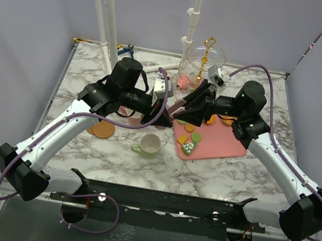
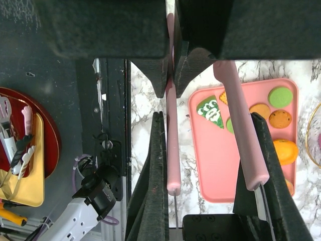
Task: Serve the afternoon tea
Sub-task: Pick up the clamp from the tray, then pick up the desert from the tray.
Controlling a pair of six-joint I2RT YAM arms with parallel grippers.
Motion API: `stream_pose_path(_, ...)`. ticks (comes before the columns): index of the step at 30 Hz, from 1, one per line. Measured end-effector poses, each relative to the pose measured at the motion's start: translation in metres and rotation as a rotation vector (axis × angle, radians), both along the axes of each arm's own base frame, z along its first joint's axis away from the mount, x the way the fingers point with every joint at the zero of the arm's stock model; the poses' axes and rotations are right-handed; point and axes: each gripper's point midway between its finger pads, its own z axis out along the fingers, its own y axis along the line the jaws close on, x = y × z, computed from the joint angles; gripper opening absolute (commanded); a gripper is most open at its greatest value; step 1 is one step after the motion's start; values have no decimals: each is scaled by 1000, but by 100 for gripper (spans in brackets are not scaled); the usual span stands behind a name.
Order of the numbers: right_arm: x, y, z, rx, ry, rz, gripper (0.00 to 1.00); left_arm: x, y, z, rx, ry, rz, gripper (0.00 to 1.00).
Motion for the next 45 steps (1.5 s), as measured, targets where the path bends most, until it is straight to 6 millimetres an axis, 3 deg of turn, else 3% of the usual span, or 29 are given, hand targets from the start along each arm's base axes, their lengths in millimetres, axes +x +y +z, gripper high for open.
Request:
stream_pose_path(6, -3, -2, 0, 23, 17, -22, 47, 3, 0, -1, 5, -28, 4, 0)
stream_pose_path(7, -3, -2, 1, 25, 20, -25, 47, 3, 0, -1, 5, -32, 4, 6)
stream_pose_path(9, -3, -2, 1, 27, 24, -27, 47, 4, 0, -1, 7, -44, 4, 35)
stream_pose_path(11, -2, -1, 0, 28, 26, -38, 47, 6, 0, -1, 9, -65, 5, 53)
stream_pose_path(14, 3, -3, -1, 32, 29, -79, 46, 8, 0, 5, 4, -94, 7, 67)
stream_pose_path(16, 5, -5, -1, 33, 26, -106, 45, 12, 0, 8, 4, -118, 18, 87)
stream_pose_path(20, 12, -11, 4, 42, -9, -178, 46, 16, 2, 11, 14, -147, 42, 98)
stream_pose_path(24, 16, -19, 0, 30, -28, -255, 47, 25, 6, 13, 38, -193, 100, 99)
stream_pose_path(29, 26, -33, -22, -26, -28, -387, 50, 48, 17, 20, 80, -263, 233, 99)
stream_pose_path(39, 52, -68, -116, -212, 71, -662, 55, 104, 42, 12, 217, -317, 526, 99)
stream_pose_path(45, 52, -86, -140, -256, 108, -771, 55, 111, 45, 7, 241, -320, 555, 99)
